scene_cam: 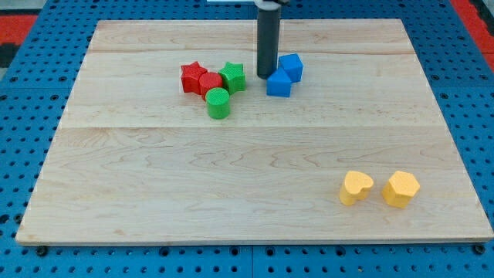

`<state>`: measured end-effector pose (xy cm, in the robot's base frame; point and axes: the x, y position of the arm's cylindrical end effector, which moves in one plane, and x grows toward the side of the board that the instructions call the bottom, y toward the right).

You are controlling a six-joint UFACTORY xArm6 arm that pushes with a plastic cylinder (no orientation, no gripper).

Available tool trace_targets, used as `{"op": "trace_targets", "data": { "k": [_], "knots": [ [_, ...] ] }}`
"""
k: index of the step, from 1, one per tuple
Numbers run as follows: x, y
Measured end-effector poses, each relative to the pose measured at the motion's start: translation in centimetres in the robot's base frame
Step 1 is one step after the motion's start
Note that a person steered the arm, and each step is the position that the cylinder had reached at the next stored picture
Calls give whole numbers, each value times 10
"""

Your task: Push the blue triangle parallel to the right of the green circle

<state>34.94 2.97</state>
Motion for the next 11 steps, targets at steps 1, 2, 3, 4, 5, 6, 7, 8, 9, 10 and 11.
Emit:
{"op": "trace_targets", "data": {
  "k": [1, 2, 3, 4, 5, 6, 7, 8, 9, 10, 11],
  "knots": [
    [14, 6],
    [-1, 8],
    [-15, 49],
    [78, 64],
    [105, 67],
    [29, 82],
    [-8, 14],
    [31, -27],
    [75, 25],
    [52, 44],
    [21, 10]
  ]
}}
